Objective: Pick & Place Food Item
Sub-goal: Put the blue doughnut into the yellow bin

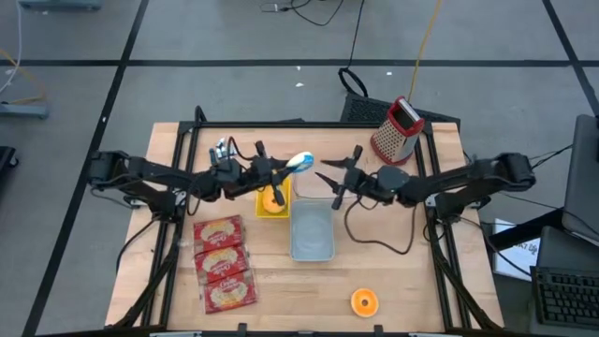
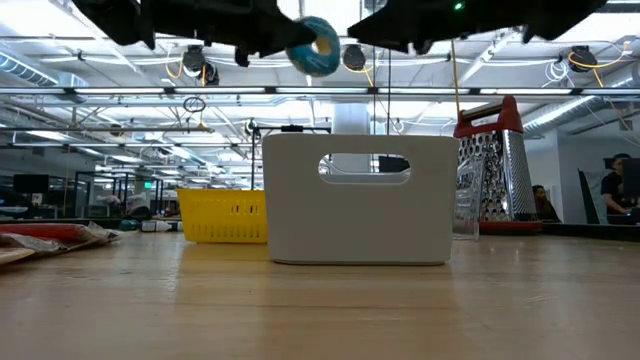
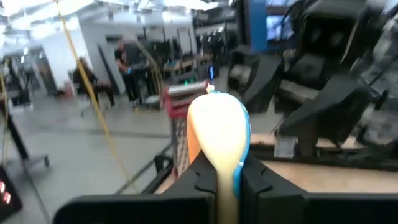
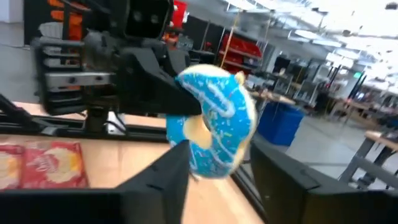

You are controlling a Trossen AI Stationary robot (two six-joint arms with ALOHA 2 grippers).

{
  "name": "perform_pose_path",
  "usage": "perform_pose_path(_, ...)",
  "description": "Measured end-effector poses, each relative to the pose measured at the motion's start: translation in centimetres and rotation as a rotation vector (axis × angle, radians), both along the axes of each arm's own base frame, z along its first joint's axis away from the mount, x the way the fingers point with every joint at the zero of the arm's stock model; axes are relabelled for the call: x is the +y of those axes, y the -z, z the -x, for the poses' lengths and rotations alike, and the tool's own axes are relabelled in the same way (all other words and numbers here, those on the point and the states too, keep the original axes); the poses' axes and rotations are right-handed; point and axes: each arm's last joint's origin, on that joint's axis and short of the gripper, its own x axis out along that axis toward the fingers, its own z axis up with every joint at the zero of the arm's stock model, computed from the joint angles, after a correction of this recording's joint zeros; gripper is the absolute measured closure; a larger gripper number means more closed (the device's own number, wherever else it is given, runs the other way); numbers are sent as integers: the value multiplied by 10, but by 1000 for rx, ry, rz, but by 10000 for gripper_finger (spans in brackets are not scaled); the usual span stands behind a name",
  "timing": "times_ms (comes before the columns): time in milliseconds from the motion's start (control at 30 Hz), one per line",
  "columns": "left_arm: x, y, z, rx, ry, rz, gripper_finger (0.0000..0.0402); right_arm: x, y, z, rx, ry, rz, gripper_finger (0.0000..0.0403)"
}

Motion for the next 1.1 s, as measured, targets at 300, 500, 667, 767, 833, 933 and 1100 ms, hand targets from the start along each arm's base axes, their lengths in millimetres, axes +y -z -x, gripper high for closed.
perform_pose_path(300, 15, 9, 33, 154, -22, 419, 371, 1, -10, 44, 185, -3, -144, 152)
perform_pose_path(500, 11, 38, 61, 142, 34, 653, 391, 0, -8, 54, 247, 8, -179, 151)
perform_pose_path(667, 3, 61, 75, 152, 71, 873, 382, 0, -4, 54, 257, 6, -161, 159)
perform_pose_path(767, -1, 70, 77, 174, 74, 942, 392, 0, -2, 54, 265, 6, -157, 160)
perform_pose_path(833, -3, 74, 74, 183, 69, 970, 392, 0, -2, 54, 264, 6, -155, 159)
perform_pose_path(933, -7, 82, 70, 216, 53, 1006, 380, 0, -2, 54, 264, 6, -155, 159)
perform_pose_path(1100, -9, 102, 63, 262, -37, 1044, 381, 0, -2, 54, 263, 6, -158, 164)
